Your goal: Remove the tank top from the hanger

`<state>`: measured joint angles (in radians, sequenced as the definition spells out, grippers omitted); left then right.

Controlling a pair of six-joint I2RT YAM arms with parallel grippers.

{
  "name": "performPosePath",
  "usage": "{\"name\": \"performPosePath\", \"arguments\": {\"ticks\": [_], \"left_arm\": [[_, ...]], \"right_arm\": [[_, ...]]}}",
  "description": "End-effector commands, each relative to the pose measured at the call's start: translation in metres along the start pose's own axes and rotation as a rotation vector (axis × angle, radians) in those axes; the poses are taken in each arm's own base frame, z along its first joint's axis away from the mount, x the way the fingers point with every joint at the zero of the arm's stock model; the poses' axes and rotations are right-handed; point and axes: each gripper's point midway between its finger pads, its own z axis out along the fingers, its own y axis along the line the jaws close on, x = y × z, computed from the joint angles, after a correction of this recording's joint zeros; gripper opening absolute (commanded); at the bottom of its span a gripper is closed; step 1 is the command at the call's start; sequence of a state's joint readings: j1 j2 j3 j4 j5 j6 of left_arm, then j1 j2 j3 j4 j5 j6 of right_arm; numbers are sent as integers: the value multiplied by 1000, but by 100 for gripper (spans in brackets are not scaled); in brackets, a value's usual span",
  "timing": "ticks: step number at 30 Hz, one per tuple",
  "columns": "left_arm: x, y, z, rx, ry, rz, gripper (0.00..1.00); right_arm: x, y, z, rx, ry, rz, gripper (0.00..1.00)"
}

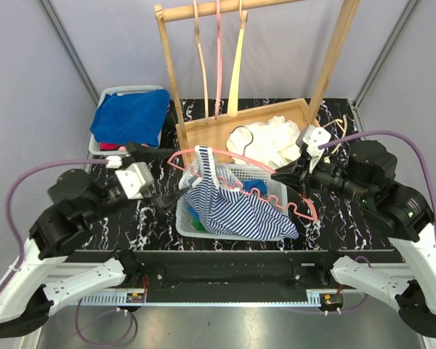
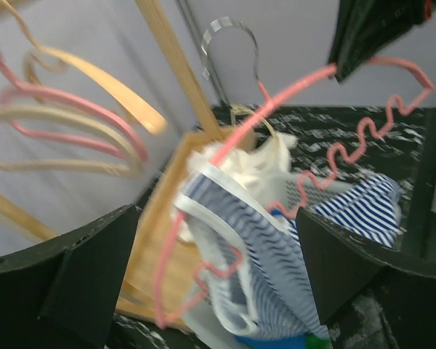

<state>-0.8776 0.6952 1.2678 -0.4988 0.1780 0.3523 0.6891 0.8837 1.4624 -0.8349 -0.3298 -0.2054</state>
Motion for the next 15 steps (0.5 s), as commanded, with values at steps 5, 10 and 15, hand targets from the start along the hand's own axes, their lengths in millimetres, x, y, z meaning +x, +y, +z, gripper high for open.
{"name": "performPosePath", "arguments": {"ticks": [5, 10, 15], "left_arm": [[53, -42, 21, 132, 111, -228, 99], [47, -36, 42, 130, 101, -241, 99], [36, -36, 55, 140, 57, -281, 99]], "right_arm": [[-67, -9, -51, 135, -278, -86, 0], [-62, -4, -50, 103, -236, -76, 0], [-56, -3, -43, 89, -219, -70, 0]]}}
